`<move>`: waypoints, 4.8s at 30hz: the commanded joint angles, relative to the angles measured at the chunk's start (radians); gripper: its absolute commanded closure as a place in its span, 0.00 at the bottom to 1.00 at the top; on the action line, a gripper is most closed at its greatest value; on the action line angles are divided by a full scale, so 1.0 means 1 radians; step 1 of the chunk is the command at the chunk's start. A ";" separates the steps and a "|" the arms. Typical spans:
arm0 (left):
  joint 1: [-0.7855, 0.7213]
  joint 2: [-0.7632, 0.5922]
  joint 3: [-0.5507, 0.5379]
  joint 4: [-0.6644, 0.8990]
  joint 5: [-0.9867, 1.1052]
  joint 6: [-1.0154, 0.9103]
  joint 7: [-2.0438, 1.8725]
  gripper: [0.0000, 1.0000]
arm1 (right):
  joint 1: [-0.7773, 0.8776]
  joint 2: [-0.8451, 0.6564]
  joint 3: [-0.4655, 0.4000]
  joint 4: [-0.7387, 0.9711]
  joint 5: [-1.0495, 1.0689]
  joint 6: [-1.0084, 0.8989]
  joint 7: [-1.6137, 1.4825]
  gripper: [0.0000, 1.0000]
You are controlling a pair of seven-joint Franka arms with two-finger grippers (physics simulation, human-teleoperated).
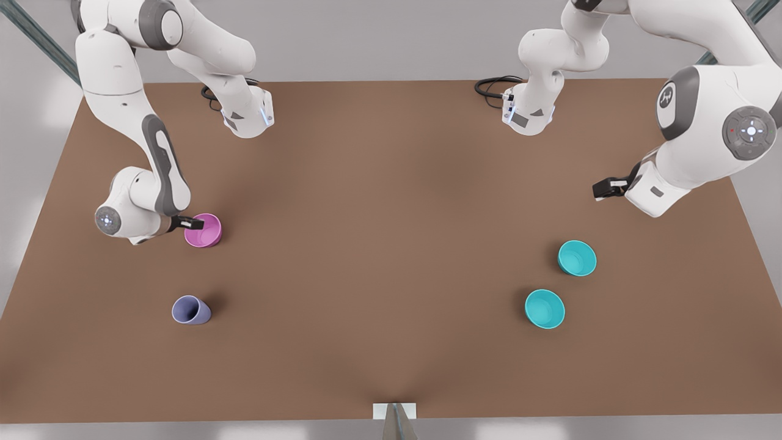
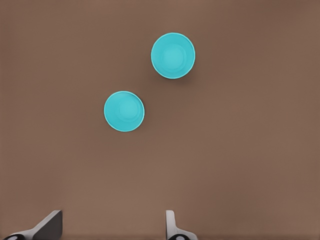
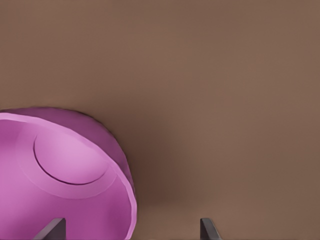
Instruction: Stack the blue bowl on the pink bowl
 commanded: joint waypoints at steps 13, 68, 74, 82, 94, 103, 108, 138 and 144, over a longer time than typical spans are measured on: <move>0.000 0.000 0.000 0.000 0.001 -0.018 0.001 0.00 | -0.001 0.057 0.000 0.032 0.024 -0.003 0.010 0.67; 0.039 0.067 0.263 -0.268 -0.098 0.420 0.460 0.00 | 0.249 0.120 0.032 0.658 0.242 -0.569 0.305 0.00; 0.082 0.188 0.263 -0.394 -0.217 0.717 0.776 0.00 | 0.059 -0.271 0.029 0.710 -0.083 -0.913 0.047 0.00; 0.082 0.296 0.257 -0.474 -0.386 0.801 0.785 0.00 | 0.091 -0.355 0.035 0.706 -0.114 -0.936 0.036 0.00; 0.085 0.411 0.232 -0.472 -0.397 0.801 0.785 0.00 | 0.090 -0.343 0.034 0.712 -0.123 -0.940 0.036 0.00; 0.092 0.437 0.230 -0.469 -0.397 0.806 0.796 0.37 | 0.088 -0.341 0.034 0.715 -0.125 -0.940 0.036 0.00; 0.094 0.463 0.229 -0.464 -0.400 0.813 0.796 0.42 | 0.090 -0.332 0.034 0.727 -0.125 -0.940 0.036 0.00; -0.507 0.641 0.116 0.172 -0.401 0.591 -0.756 0.79 | 0.090 -0.320 0.032 0.729 -0.137 -0.943 0.025 0.00; -0.509 0.705 0.043 0.263 -0.400 0.718 -0.933 0.79 | 0.090 -0.320 0.032 0.729 -0.137 -0.953 0.025 0.00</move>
